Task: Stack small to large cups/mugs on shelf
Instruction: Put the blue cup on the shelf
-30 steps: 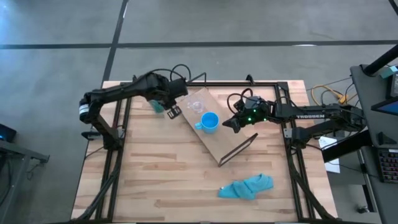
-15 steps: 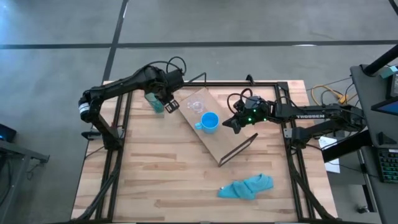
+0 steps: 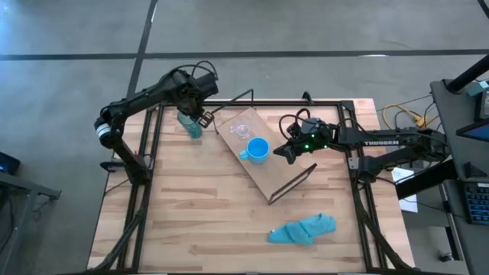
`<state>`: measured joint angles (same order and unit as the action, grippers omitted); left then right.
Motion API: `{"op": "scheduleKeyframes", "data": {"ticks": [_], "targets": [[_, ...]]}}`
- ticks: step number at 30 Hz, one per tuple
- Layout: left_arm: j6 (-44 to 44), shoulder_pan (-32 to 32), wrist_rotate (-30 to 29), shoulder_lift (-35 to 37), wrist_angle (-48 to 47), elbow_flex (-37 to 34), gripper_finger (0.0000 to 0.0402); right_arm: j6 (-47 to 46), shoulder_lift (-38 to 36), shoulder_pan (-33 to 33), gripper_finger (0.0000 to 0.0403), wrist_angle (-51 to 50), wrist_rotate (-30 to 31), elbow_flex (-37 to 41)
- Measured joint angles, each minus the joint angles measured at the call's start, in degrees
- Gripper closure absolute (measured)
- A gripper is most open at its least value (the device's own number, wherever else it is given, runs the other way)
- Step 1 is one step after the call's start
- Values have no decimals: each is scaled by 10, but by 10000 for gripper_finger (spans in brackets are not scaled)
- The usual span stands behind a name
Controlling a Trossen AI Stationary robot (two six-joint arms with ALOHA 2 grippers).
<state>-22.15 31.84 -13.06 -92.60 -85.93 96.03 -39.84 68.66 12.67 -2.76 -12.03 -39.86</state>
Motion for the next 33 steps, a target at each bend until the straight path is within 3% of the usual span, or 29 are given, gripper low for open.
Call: {"op": "scheduleKeyframes", "data": {"ticks": [12,27,33], "targets": [[31,0,20,0,50,-90,329,0,0,0,351,0,0,0],[34,0,20,0,107,-132,329,-3,0,0,351,-4,-1,0],[35,0,20,0,106,-133,361,-2,0,0,351,-4,-1,0]]}}
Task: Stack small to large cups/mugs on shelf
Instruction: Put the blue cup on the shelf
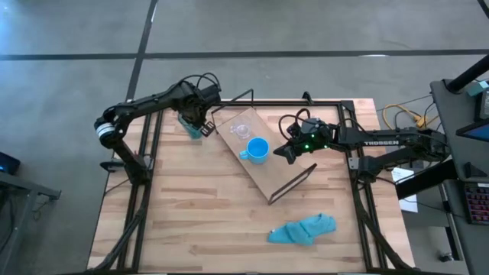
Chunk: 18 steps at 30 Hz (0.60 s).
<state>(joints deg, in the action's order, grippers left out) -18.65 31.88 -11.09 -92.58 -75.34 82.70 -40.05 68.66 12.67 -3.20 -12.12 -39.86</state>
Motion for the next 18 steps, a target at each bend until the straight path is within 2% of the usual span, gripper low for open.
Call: {"op": "scheduleKeyframes", "data": {"ticks": [4,10,18], "targets": [[0,0,1,0,0,0,396,0,0,0,351,0,0,0],[-3,-10,4,2,-3,0,400,2,0,0,351,0,0,0],[-18,-69,80,19,-25,27,401,2,0,0,351,0,0,0]]}}
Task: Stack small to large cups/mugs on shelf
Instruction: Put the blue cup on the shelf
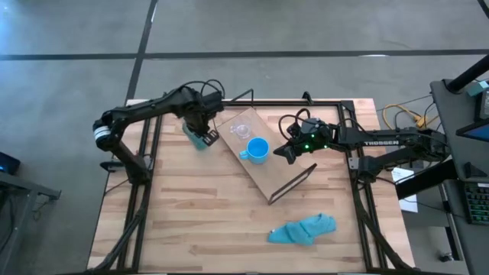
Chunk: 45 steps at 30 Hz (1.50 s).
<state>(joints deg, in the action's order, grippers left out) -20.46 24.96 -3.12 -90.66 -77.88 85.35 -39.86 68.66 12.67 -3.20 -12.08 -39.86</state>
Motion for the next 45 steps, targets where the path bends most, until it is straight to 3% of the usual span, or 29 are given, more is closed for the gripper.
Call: {"op": "scheduleKeyframes", "data": {"ticks": [16,24,32,45], "targets": [[-79,-192,62,24,7,91,401,0,0,0,351,0,0,0],[-109,-267,66,24,104,132,401,0,0,0,351,0,0,0],[-107,-295,65,22,225,137,401,-2,0,0,351,4,0,0],[-55,-296,60,-63,249,154,402,-7,-56,0,351,2,-1,0]]}}
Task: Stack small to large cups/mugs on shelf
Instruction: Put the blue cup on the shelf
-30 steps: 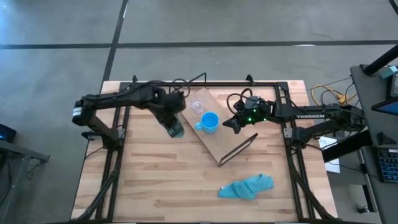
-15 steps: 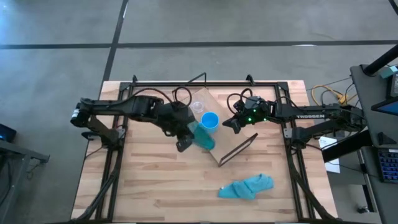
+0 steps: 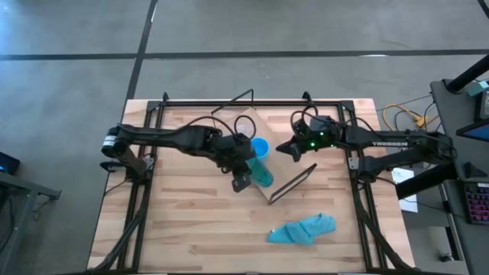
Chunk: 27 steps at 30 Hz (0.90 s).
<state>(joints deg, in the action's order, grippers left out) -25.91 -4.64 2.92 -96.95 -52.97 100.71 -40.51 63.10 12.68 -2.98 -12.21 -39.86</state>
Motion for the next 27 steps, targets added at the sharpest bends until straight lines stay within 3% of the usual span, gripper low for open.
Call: {"op": "scheduleKeyframes", "data": {"ticks": [15,27], "targets": [[57,1,-18,-117,4,96,402,0,-69,0,351,-90,0,0],[54,1,-49,-126,16,96,401,-45,-67,-1,351,-197,-32,0]]}}
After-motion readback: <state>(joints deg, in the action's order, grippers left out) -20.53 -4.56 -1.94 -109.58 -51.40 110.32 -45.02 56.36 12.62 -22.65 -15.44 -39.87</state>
